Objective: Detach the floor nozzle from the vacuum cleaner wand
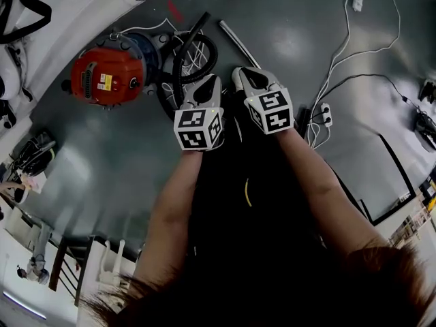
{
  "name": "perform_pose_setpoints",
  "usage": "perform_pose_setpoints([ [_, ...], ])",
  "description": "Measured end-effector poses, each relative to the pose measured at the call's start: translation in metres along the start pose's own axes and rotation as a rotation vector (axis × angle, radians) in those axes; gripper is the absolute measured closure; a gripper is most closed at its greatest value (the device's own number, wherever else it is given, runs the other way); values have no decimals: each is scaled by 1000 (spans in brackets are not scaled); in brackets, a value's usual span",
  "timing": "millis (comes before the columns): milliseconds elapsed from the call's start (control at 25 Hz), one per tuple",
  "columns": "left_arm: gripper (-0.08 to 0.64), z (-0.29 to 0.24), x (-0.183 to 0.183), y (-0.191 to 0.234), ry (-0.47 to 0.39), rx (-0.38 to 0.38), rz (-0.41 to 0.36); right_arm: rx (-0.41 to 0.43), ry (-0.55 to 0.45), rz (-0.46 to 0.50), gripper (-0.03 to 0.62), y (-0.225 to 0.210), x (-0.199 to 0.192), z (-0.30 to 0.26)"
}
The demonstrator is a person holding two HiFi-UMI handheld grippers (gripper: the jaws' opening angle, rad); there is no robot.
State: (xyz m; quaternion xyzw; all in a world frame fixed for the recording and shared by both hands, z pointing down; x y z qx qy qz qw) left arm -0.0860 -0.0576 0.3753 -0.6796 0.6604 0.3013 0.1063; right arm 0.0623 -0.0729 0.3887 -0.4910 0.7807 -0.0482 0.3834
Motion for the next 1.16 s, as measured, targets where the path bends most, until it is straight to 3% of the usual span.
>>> perform_pose_setpoints([
  [1160,550,-25,-21,8,61,35,49,16,0,-57,595,-9,-13,-18],
])
Point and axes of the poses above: the fingertips, and each gripper's own axes: z backward along the fingers, y to its left, x out of its top, the point moved 8 cm from there along z, backward along the fingers, and after that the axes turned 13 degrees about x, right-handed, at the moved point
